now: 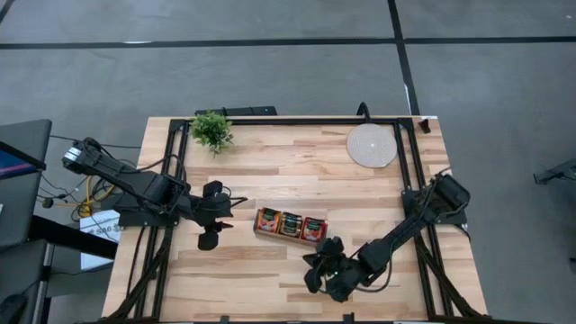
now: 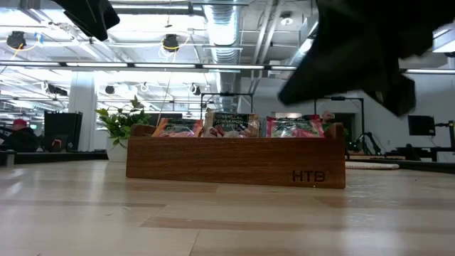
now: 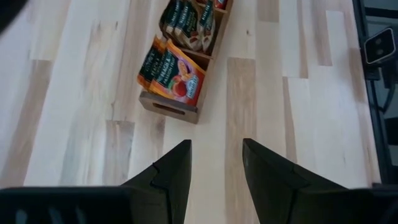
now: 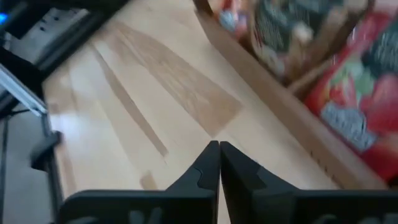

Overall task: Pick & Place Tea
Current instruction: Adjust the wooden organizer

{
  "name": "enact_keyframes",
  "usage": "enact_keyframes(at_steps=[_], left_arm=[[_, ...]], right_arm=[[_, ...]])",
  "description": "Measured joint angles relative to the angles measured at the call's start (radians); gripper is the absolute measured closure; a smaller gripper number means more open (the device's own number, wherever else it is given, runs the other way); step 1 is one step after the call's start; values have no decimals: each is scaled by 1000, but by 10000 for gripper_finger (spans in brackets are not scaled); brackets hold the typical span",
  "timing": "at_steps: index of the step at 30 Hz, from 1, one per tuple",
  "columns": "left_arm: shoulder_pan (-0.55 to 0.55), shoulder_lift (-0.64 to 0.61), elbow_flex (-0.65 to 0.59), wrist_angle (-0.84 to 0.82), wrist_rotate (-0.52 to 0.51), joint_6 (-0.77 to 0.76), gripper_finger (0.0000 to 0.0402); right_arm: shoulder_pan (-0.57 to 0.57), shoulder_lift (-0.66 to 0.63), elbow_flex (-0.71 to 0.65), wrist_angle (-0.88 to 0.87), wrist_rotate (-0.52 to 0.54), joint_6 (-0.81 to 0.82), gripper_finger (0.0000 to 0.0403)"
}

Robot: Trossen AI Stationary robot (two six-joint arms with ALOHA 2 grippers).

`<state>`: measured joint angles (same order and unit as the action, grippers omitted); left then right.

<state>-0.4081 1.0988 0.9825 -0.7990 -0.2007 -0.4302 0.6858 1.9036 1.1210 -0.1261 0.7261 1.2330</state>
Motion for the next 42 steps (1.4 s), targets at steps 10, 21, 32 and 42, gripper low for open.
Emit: enact_keyframes(at_steps=[10,21,32,42], left_arm=[[0,0,0,0,9,-1,266],[0,0,0,0,4,-2,266],[0,0,0,1,4,-5,266],[0,0,0,1,4,-5,266]], right_arm=[[34,32,7,-180,-2,214,402],[13,33,5,-275,-20,237,403],[-14,33,5,-347,-21,244,403],[-15,33,5,-416,-20,284,403]])
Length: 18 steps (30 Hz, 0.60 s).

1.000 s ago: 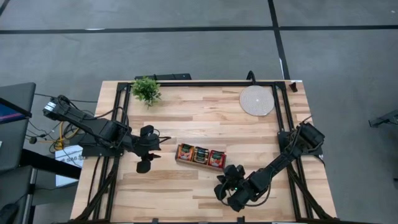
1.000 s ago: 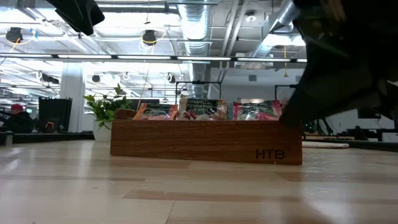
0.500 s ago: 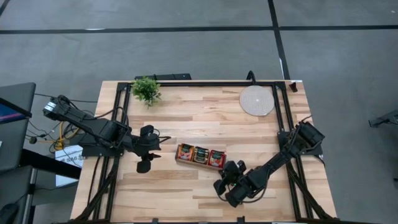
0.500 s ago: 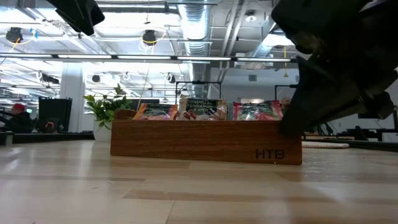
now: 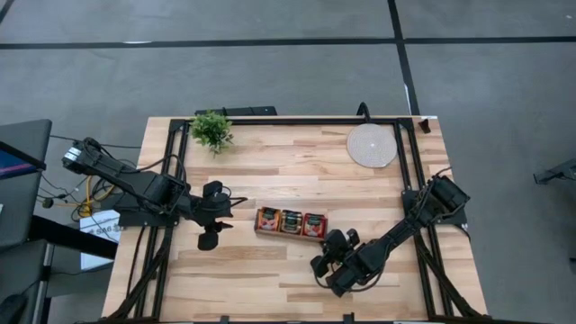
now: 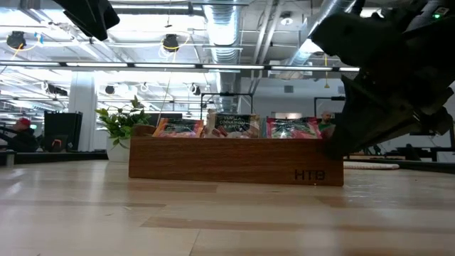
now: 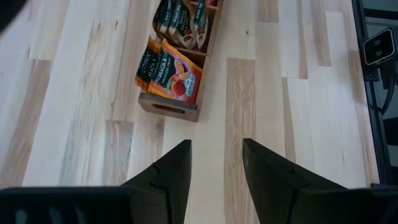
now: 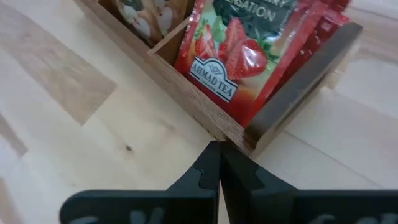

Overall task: Pick & Place Tea
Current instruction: Adjust the wooden organizer

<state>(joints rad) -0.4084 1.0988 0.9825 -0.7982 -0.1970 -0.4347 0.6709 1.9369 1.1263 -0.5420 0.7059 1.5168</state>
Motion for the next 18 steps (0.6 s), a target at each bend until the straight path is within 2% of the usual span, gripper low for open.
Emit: enact_keyframes(at_steps=[18], left_arm=[[0,0,0,0,17,-3,266]], right_arm=[[-46,0,0,-79,29,-6,403]])
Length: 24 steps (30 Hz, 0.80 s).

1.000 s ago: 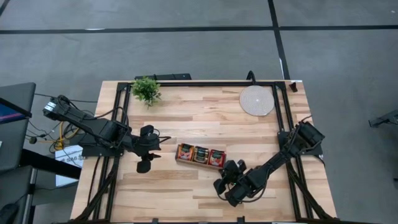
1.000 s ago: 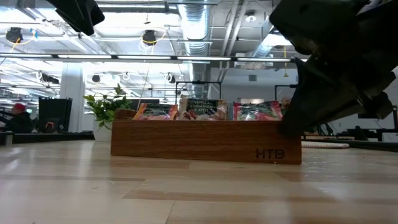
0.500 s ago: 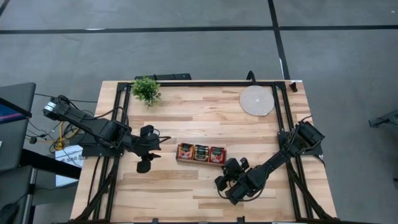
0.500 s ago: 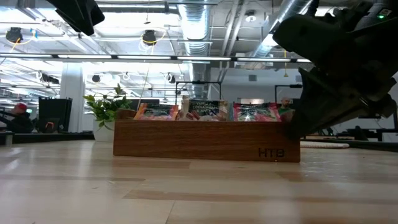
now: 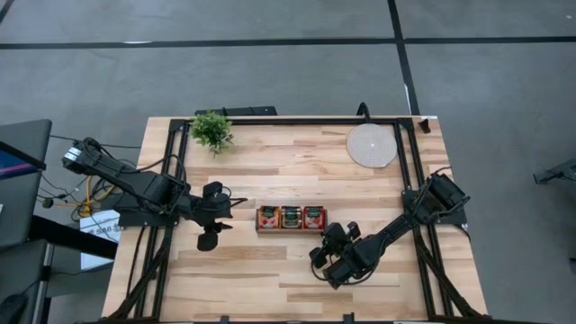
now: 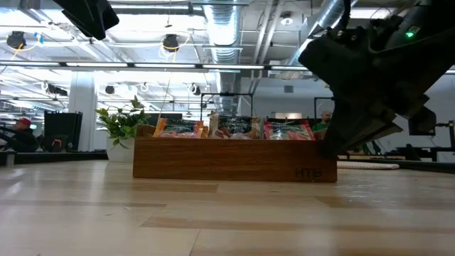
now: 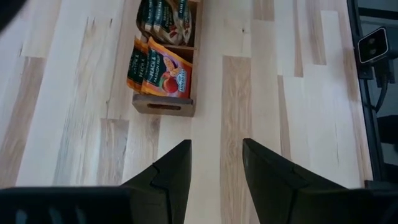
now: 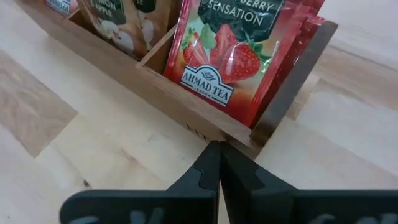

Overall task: Pick & Place Tea
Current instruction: Adjust the wooden organizer, then return to Home Position

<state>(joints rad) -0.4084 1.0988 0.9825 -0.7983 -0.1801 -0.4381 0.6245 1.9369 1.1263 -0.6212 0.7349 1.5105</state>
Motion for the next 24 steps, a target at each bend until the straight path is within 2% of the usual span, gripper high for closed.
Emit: enact_keyframes(at_steps=[6,12,18,24], left_arm=[[0,0,0,0,5,-3,266],[0,-1,0,40,37,0,266],[0,-77,0,147,38,58,266],[0,-271,0,180,-19,91,266]], right_arm=[[48,-46,-1,7,7,0,403],[140,-277,-1,-59,167,-63,403],[159,-558,0,-181,133,-285,403],[120,-765,0,-305,128,-525,403]])
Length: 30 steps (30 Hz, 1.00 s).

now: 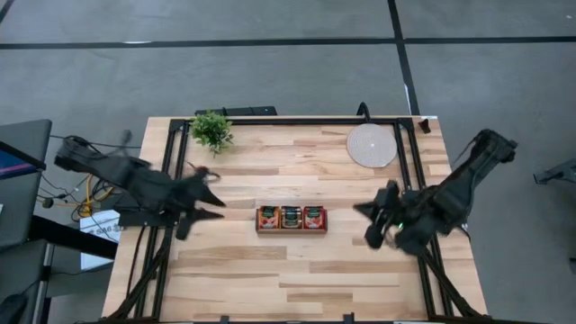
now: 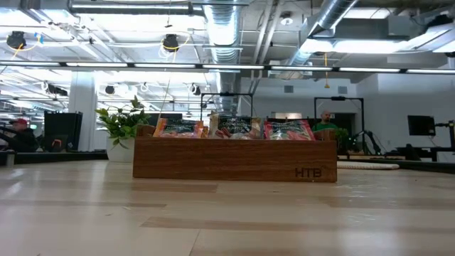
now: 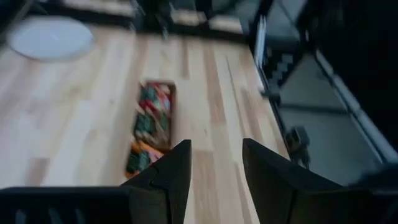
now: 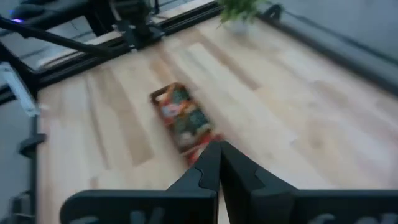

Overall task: Pick & Place Tea
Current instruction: Return to Home Position

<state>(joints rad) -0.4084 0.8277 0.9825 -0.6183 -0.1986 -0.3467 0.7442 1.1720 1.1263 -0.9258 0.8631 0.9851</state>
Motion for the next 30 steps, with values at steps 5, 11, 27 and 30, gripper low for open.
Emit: enact_keyframes(at_steps=[5,11,27,30], left_arm=[[0,-170,-8,-1,-61,2,266],[0,-346,-140,81,-75,-28,266],[0,-755,-580,419,-140,-134,266],[0,-764,-606,411,-182,-180,266]], right_arm=[[-38,-164,-42,-63,2,-100,403],[-54,-405,-238,6,7,-130,403],[-18,-1063,-745,570,-157,-474,403],[-20,-1154,-798,568,-154,-494,403]])
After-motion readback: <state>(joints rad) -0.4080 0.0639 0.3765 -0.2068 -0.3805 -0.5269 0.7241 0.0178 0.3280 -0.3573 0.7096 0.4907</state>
